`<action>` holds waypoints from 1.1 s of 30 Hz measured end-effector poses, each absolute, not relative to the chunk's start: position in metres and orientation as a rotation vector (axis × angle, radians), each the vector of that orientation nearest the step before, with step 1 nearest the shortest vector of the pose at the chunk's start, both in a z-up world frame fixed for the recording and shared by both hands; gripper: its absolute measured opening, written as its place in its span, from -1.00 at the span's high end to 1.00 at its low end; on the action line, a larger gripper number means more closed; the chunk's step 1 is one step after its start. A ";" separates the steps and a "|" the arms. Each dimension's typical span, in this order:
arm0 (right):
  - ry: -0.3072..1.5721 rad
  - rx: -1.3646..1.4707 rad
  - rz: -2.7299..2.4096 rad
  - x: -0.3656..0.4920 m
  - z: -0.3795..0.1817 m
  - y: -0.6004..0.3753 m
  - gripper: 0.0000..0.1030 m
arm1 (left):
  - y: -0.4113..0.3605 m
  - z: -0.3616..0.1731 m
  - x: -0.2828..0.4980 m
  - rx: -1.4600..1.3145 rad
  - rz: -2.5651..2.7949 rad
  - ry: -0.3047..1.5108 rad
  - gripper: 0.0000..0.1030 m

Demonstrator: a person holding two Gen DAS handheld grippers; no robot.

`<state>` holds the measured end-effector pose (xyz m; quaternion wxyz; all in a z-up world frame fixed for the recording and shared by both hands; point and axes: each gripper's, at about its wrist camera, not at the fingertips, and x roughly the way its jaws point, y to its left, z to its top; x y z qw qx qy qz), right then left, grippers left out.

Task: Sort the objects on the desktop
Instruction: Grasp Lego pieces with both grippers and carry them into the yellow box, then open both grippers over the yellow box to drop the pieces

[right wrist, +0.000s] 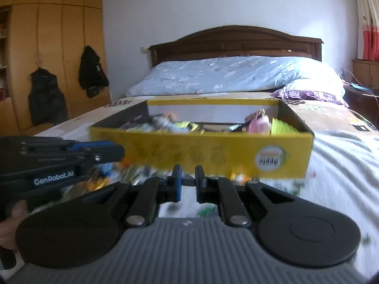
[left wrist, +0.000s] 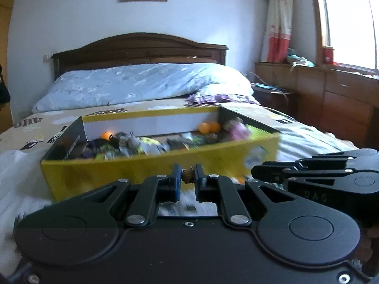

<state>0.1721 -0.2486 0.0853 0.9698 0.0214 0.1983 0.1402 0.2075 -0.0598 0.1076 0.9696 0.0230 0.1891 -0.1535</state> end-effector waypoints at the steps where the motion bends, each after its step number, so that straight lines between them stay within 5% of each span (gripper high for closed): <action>1: 0.407 0.048 0.279 0.188 0.089 -0.248 0.74 | -0.059 0.109 0.223 0.037 -0.295 0.391 0.79; 12: 0.430 0.038 0.241 0.320 0.096 -0.219 0.73 | -0.041 0.105 0.358 0.021 -0.127 0.431 0.75; 13: 0.436 0.043 0.235 0.328 0.094 -0.218 0.55 | -0.040 0.102 0.363 0.017 -0.117 0.435 0.67; 14: 0.444 0.056 0.224 0.336 0.092 -0.217 0.14 | -0.038 0.101 0.368 0.015 -0.102 0.441 0.55; 16: 0.453 0.072 0.204 0.343 0.089 -0.215 -0.25 | -0.035 0.097 0.372 0.005 -0.064 0.448 -0.11; 33: 0.423 0.008 0.246 0.218 0.131 -0.212 -0.85 | -0.013 0.137 0.233 -0.020 -0.062 0.439 -0.83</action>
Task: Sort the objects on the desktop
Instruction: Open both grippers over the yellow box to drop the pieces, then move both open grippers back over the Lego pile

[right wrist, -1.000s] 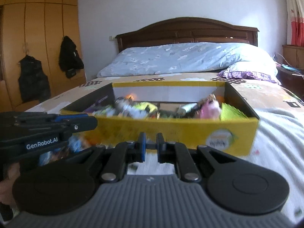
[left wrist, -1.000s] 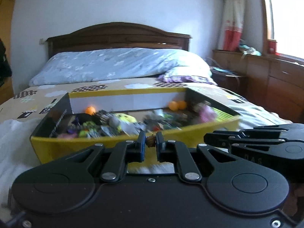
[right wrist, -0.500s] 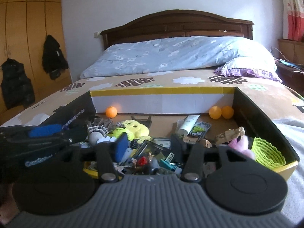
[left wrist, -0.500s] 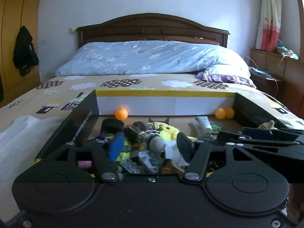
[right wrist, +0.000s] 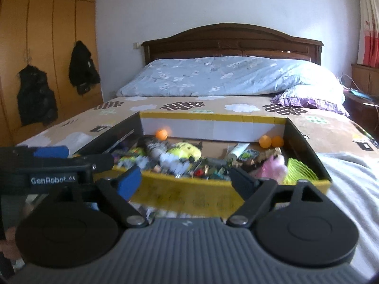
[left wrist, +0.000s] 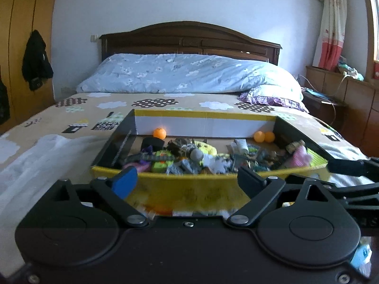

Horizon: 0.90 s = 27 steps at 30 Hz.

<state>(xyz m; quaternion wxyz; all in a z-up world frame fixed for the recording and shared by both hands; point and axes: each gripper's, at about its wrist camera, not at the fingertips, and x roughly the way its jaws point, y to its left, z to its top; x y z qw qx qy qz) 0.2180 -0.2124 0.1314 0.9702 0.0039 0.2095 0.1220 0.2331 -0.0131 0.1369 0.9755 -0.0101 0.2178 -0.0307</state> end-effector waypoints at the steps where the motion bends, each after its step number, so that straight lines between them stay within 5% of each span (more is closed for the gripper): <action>1: 0.423 0.006 0.245 0.206 0.133 -0.212 -0.98 | -0.013 0.139 0.221 -0.012 -0.058 0.441 -0.88; 16: 0.487 0.116 0.204 0.059 0.115 -0.213 -1.00 | -0.012 0.121 0.043 -0.036 0.005 0.484 -0.98; 27: 0.482 0.084 0.118 -0.009 0.093 -0.216 -1.00 | -0.015 0.103 -0.013 -0.041 -0.016 0.524 -0.98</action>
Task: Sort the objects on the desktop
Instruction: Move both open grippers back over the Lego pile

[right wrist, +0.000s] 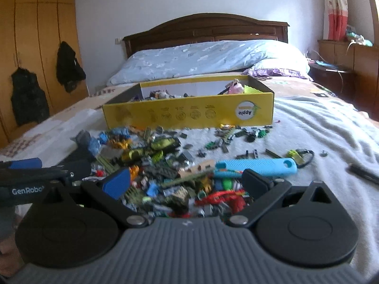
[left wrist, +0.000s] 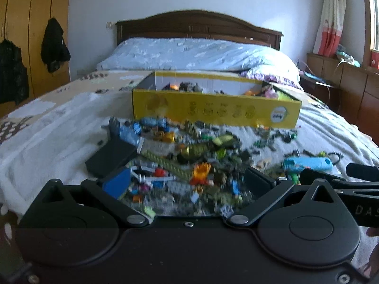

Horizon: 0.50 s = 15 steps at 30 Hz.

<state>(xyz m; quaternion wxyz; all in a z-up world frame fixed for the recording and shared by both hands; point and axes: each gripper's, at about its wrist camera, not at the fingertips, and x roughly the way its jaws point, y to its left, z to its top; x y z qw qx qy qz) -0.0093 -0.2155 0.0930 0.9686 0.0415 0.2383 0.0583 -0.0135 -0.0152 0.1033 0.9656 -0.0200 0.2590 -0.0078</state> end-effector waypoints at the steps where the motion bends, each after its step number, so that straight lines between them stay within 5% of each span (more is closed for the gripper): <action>1: 0.484 0.078 0.118 -0.013 0.093 -0.216 -1.00 | -0.016 0.103 -0.015 -0.039 -0.017 0.530 -0.98; 15: 0.508 0.072 0.094 -0.029 0.082 -0.213 -1.00 | -0.015 0.100 -0.032 -0.042 0.013 0.529 -0.98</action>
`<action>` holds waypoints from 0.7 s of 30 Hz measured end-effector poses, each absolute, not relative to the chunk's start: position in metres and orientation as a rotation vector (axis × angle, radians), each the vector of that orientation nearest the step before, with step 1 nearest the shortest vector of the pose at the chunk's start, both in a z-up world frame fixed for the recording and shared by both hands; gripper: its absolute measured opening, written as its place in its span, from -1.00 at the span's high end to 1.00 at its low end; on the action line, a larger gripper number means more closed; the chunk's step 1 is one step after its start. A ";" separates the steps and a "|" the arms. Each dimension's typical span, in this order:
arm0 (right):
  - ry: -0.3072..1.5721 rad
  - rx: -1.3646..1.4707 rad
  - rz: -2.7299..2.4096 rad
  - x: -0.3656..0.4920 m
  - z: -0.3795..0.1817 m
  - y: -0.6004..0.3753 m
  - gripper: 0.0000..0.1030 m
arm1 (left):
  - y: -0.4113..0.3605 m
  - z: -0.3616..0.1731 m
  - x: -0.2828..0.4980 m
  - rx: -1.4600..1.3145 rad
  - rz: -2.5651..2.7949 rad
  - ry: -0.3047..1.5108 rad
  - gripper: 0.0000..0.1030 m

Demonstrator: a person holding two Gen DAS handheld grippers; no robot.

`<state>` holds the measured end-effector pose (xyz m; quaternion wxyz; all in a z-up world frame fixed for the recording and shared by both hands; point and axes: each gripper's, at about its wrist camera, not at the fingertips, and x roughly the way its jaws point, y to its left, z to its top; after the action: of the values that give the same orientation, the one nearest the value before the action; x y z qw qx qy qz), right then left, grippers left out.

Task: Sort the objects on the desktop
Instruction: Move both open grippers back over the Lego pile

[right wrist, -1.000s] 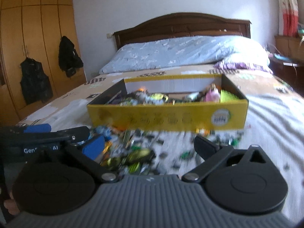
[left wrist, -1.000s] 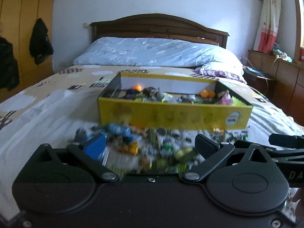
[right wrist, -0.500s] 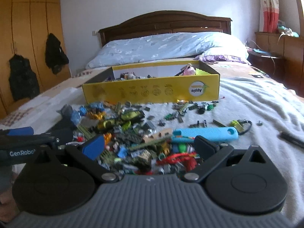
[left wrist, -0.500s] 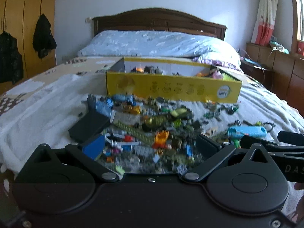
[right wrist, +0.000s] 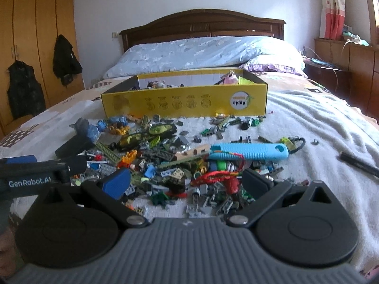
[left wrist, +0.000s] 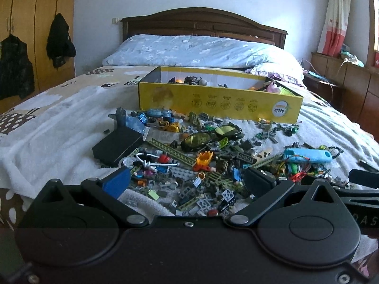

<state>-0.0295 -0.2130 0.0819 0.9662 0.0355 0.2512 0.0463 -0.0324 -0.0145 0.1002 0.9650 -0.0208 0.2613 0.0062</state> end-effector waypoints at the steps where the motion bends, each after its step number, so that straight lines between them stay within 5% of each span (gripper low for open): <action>1: 0.510 0.070 0.092 -0.030 0.081 -0.213 -1.00 | -0.015 0.099 -0.033 -0.038 0.014 0.529 -0.98; 21: 0.491 -0.006 0.095 -0.051 0.040 -0.219 -1.00 | -0.010 0.055 -0.036 -0.022 -0.097 0.572 -0.98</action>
<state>-0.0510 -0.2190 0.0401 0.9688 -0.0028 0.2431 0.0472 -0.0358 -0.0104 0.0554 0.9582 -0.0107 0.2819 -0.0479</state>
